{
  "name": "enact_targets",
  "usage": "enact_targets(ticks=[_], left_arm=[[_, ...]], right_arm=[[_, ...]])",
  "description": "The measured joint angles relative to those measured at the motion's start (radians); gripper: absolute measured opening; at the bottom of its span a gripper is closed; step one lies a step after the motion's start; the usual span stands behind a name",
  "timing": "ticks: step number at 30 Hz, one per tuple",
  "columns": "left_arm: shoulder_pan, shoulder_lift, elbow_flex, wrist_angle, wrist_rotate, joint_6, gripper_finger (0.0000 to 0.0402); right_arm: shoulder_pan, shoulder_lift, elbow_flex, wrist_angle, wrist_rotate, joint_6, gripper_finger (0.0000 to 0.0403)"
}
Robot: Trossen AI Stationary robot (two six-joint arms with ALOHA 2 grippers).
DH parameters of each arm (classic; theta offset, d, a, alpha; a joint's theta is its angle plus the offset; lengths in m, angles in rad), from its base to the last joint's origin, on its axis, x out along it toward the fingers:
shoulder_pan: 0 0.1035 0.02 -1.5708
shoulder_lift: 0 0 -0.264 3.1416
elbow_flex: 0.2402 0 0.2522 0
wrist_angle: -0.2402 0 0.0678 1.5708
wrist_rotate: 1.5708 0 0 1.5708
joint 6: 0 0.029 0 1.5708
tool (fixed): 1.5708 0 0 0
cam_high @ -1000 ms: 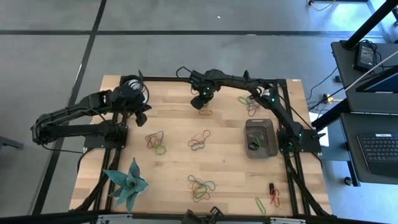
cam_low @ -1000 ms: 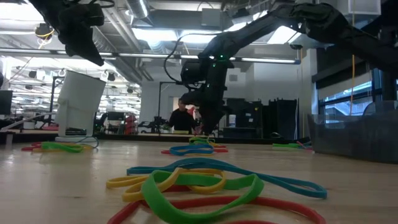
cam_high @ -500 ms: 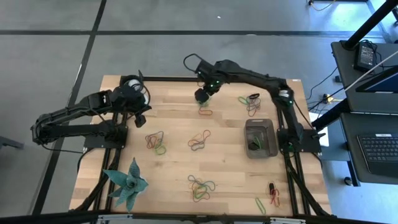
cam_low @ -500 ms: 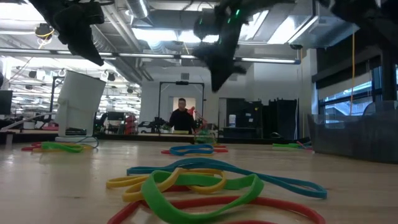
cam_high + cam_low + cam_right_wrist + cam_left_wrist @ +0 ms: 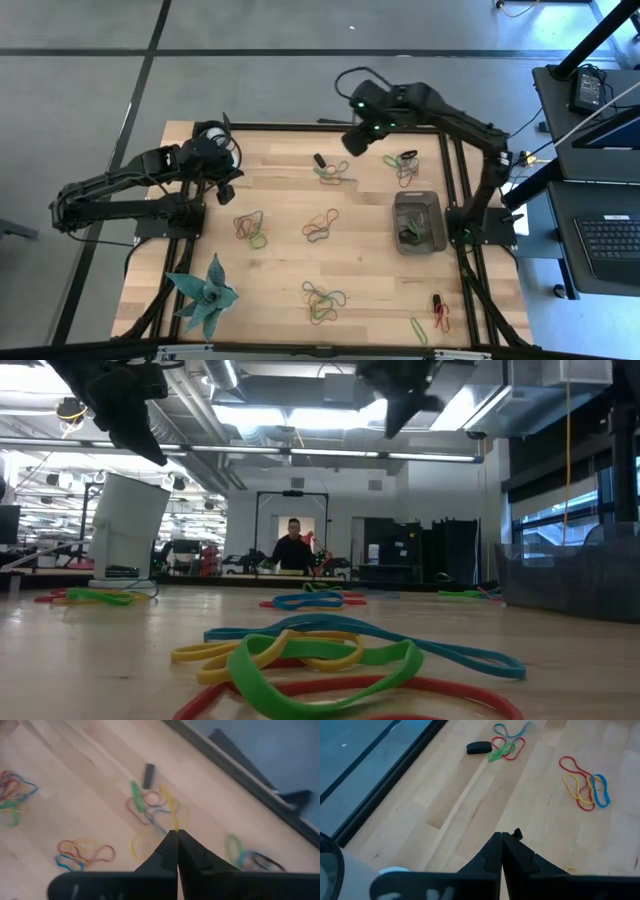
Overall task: Pick and place rubber bands into bin
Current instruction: Put the yellow rubber band into the black bin
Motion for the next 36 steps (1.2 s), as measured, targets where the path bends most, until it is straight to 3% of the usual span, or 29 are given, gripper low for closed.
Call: enact_targets(ticks=[7,13,20,26,36], left_arm=[[0.000,0.000,0.000,0.000,0.023,-0.101,0.0005],[-0.017,0.000,0.000,0.013,0.022,-0.285,0.0002],[-0.184,0.011,0.000,0.164,0.010,-0.312,0.0003],[-0.370,0.081,0.000,0.339,-0.106,-0.287,0.0003],[-0.574,0.298,0.000,0.519,-0.240,-0.311,0.0003]], right_arm=[[0.054,-0.118,0.000,-0.176,0.080,0.044,0.0001],[0.165,-0.287,-0.086,-0.167,0.097,0.122,0.0001],[0.325,-0.547,-0.381,-0.165,0.101,0.345,0.0001],[0.456,-0.728,-0.675,-0.120,0.100,0.549,0.0001],[0.597,-0.806,-1.078,0.131,0.044,0.668,0.0001]])
